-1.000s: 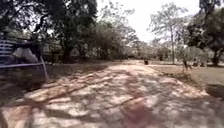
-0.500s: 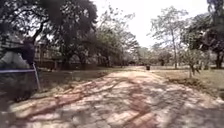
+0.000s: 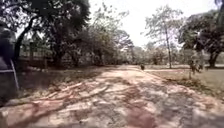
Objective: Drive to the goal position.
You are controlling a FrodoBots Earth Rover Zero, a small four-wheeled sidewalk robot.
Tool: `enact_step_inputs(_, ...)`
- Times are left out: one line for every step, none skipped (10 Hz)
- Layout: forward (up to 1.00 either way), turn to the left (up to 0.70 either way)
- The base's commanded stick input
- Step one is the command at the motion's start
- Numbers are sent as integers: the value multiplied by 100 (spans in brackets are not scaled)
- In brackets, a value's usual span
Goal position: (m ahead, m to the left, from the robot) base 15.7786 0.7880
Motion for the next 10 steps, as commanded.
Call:
enact_step_inputs(70, 0)
enact_step_inputs(70, 0)
enact_step_inputs(70, 0)
enact_step_inputs(70, 0)
enact_step_inputs(70, 0)
enact_step_inputs(70, 0)
enact_step_inputs(70, 0)
enact_step_inputs(70, 0)
enact_step_inputs(70, 0)
enact_step_inputs(70, 0)
